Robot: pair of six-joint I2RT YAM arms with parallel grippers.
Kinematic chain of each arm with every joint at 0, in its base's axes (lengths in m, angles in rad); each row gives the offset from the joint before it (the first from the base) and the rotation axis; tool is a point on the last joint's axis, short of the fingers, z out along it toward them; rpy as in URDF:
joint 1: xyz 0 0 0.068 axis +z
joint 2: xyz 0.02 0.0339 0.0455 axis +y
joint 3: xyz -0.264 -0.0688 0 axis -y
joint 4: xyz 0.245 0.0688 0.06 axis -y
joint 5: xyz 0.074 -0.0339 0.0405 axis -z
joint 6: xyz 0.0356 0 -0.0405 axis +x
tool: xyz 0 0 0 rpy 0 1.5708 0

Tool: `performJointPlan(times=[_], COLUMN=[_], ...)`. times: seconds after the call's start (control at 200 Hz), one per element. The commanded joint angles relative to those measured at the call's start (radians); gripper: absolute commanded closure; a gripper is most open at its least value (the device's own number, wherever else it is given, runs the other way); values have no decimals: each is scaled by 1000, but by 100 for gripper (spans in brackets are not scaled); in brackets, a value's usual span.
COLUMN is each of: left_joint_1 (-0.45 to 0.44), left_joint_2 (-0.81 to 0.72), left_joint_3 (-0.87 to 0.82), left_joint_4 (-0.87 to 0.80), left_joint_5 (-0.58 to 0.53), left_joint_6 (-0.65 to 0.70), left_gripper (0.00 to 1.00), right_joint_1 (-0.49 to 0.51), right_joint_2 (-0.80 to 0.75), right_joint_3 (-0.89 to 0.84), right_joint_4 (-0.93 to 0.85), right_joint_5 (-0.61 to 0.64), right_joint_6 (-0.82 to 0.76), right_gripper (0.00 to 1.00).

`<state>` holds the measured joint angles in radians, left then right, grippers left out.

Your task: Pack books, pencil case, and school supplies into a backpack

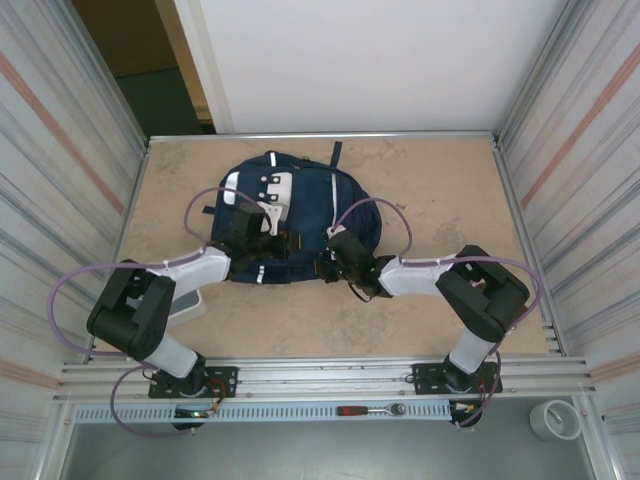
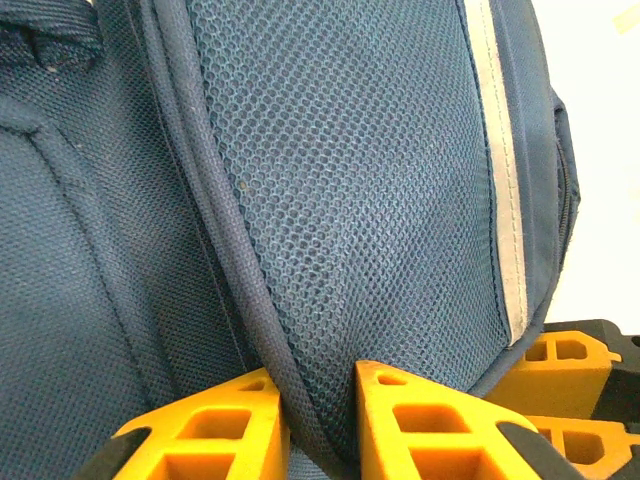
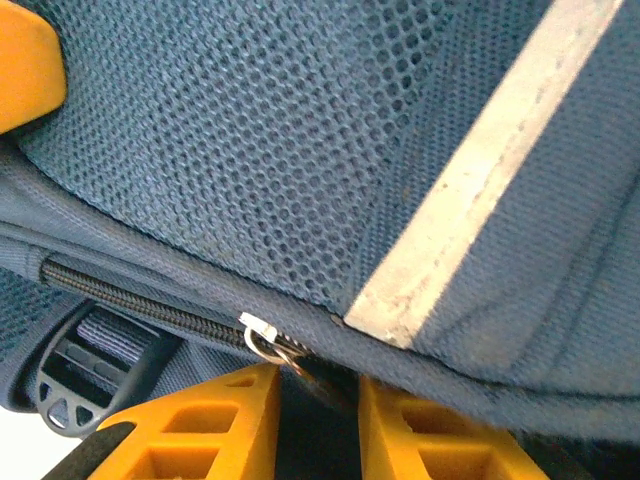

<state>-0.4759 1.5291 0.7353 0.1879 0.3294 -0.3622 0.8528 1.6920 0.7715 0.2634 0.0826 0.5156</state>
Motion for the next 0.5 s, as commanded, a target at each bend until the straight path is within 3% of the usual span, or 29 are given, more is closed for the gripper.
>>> performJointPlan(times=[0.0,0.336,0.496], left_joint_1=[6,19,41], left_joint_2=[35,41,48], left_joint_3=[0,-3,-4], left_joint_4=[-1,4,2], left_joint_5=[0,3,8], left_joint_6=[22,23,28], left_gripper=[76,77,87], right_joint_1=[13,16,8], right_joint_2=[20,1,-43], right_joint_3=[-12,-50,-75], right_joint_4=[112,130,82], right_joint_5=[7,62,110], right_joint_6=[-22,-25,-38], right_gripper=[77,97,100])
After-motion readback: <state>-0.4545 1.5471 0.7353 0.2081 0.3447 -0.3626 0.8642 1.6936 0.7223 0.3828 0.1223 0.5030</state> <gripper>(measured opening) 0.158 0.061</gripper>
